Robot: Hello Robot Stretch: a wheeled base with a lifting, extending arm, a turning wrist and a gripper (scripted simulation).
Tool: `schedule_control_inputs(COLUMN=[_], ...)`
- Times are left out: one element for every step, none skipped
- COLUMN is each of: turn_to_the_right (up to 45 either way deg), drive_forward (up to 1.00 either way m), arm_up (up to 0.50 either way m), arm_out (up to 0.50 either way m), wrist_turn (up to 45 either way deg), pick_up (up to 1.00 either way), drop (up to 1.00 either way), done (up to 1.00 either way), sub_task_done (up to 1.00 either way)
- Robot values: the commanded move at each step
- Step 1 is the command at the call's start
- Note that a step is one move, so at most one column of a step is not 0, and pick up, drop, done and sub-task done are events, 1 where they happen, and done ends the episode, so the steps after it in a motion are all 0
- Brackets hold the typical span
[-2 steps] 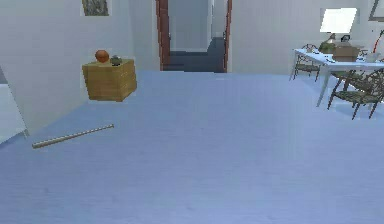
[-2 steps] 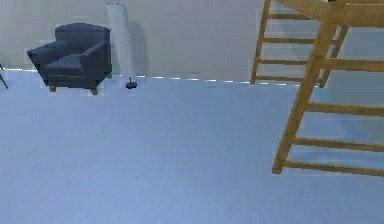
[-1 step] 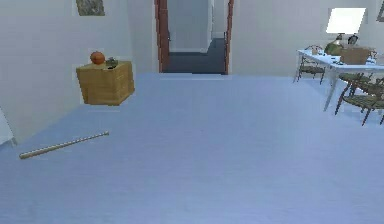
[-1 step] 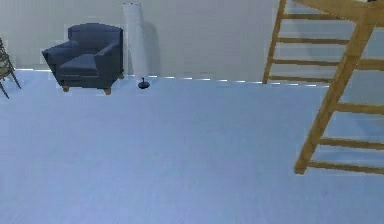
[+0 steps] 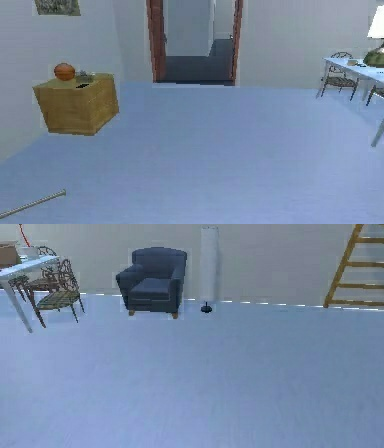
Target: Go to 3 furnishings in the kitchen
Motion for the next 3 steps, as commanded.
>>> schedule_control_inputs(turn_to_the_right=[0.0, 0.0, 0.0], drive_forward=[1.0, 1.0, 1.0], arm_up=[0.0, 0.0, 0.0], arm_out=[0.0, 0.0, 0.0], wrist_turn=[0.0, 0.0, 0.0], pick_up=[0.0, 0.0, 0.0], drop=[0.0, 0.0, 0.0], done=[0.0, 0.0, 0.0], sub_task_done=[0.0, 0.0, 0.0])
